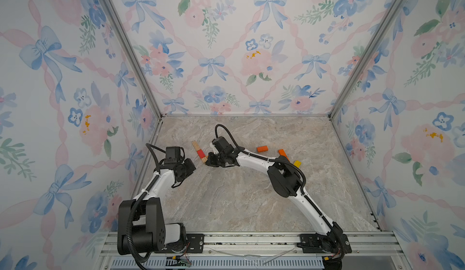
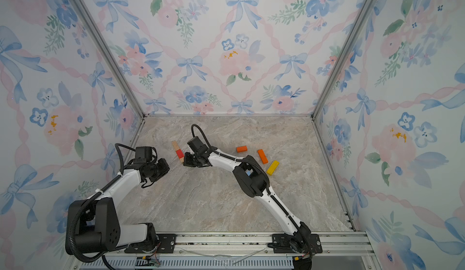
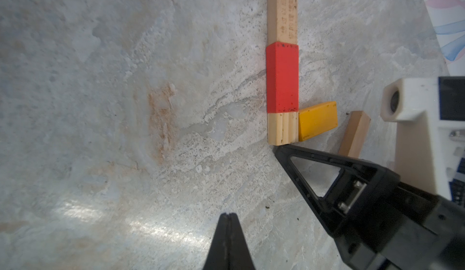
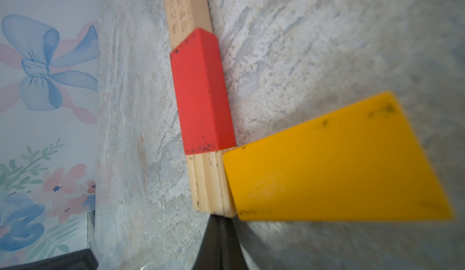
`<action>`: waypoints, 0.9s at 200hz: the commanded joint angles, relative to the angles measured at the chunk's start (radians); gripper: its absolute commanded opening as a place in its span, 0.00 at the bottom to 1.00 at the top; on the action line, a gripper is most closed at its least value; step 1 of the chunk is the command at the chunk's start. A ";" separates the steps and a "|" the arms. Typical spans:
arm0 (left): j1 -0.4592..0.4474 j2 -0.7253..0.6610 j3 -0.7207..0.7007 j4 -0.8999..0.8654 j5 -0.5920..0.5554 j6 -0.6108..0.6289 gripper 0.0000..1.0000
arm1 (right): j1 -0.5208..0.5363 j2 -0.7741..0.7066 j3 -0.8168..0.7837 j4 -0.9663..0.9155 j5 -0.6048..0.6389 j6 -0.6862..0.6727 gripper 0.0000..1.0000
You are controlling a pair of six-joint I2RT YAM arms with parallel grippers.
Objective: Assemble the letter v with building blocks
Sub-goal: Adjust the building block at the center of the board.
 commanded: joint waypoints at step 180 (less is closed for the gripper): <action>0.006 -0.094 -0.058 0.001 0.039 -0.030 0.00 | -0.110 -0.003 0.206 -0.241 0.032 -0.178 0.42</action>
